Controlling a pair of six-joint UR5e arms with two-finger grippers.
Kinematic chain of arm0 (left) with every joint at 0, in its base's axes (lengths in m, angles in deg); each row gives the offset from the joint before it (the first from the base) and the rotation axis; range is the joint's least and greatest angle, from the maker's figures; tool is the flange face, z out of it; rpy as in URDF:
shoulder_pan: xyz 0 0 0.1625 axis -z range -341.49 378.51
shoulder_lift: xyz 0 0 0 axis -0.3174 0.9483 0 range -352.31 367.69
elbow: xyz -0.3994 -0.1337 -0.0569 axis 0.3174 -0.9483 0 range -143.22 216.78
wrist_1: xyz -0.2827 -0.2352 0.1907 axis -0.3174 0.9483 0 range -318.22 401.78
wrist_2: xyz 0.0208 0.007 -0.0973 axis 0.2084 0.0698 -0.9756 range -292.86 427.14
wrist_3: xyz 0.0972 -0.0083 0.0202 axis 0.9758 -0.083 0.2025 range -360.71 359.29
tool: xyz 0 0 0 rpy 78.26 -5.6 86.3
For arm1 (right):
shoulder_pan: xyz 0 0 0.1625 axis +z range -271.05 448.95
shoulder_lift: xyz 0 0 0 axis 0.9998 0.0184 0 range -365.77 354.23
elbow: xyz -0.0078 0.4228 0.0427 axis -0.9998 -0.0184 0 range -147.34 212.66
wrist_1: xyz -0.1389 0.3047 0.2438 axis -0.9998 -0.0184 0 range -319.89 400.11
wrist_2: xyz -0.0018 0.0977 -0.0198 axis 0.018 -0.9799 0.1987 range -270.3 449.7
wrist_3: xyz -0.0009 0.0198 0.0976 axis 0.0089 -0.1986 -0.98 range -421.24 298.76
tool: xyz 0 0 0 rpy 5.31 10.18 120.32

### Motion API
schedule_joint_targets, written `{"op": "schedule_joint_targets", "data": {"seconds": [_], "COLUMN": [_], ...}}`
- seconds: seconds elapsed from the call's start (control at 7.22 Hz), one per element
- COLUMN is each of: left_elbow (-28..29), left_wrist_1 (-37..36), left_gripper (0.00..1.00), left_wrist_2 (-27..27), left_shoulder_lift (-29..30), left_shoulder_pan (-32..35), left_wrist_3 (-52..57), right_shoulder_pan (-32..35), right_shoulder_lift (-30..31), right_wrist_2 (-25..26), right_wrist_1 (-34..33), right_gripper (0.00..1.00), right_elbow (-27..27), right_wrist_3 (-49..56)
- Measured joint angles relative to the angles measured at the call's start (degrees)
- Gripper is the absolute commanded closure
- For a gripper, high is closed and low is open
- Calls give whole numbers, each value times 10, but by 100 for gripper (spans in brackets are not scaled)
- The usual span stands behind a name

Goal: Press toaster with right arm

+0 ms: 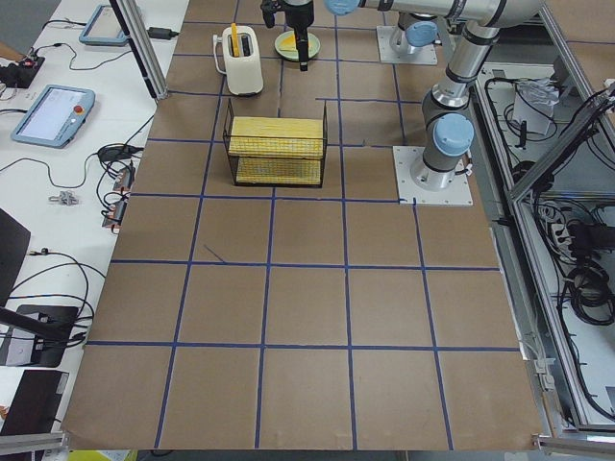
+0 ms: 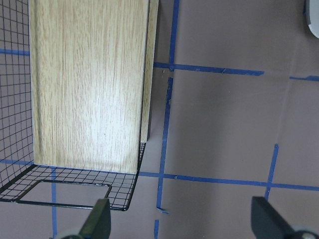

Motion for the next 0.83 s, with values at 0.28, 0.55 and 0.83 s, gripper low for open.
{"op": "schedule_joint_targets", "data": {"seconds": [0.28,0.55,0.83], "left_elbow": [0,0,0], "left_wrist_1": [0,0,0], "left_gripper": [0,0,0], "left_wrist_2": [0,0,0], "left_shoulder_lift": [0,0,0], "left_shoulder_pan": [0,0,0], "left_wrist_3": [0,0,0], "right_shoulder_pan": [0,0,0], "right_shoulder_lift": [0,0,0], "right_wrist_2": [-1,0,2], "right_wrist_1": [-2,-5,-6], "right_gripper": [0,0,0], "right_elbow": [1,-2,-5], "right_wrist_3": [-1,-1,-1]}}
